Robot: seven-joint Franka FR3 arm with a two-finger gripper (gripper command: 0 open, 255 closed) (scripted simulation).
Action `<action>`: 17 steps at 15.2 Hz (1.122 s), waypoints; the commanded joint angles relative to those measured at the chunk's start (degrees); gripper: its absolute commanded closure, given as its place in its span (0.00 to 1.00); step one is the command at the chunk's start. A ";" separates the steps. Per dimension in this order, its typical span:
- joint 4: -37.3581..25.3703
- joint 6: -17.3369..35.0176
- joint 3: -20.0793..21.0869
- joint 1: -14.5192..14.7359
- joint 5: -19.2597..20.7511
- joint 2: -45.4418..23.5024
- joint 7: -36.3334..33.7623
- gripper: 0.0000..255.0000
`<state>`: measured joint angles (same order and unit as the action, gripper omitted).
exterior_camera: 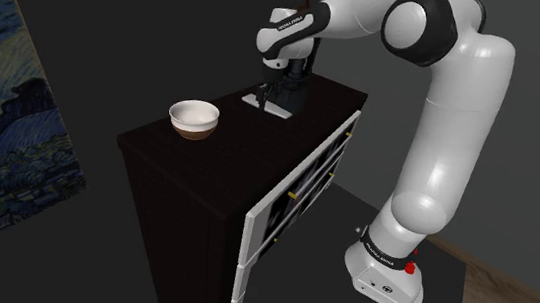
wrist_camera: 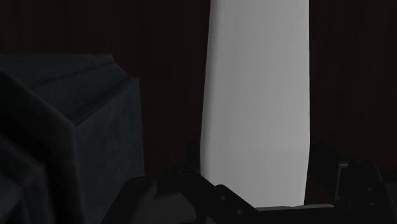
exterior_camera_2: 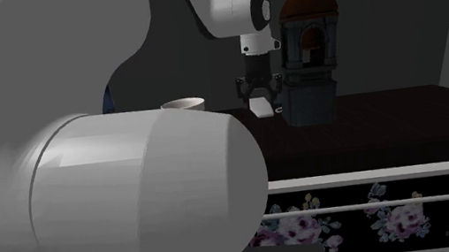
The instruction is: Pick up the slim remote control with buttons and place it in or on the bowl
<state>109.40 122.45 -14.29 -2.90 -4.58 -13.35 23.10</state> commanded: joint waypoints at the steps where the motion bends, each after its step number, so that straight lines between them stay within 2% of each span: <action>1: -0.59 -1.30 -0.09 0.07 0.29 0.81 -0.24 1.00; 17: -8.55 -12.67 -0.36 0.24 1.55 4.36 -1.17 1.00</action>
<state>101.62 110.73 -14.62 -2.63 -3.09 -9.16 21.92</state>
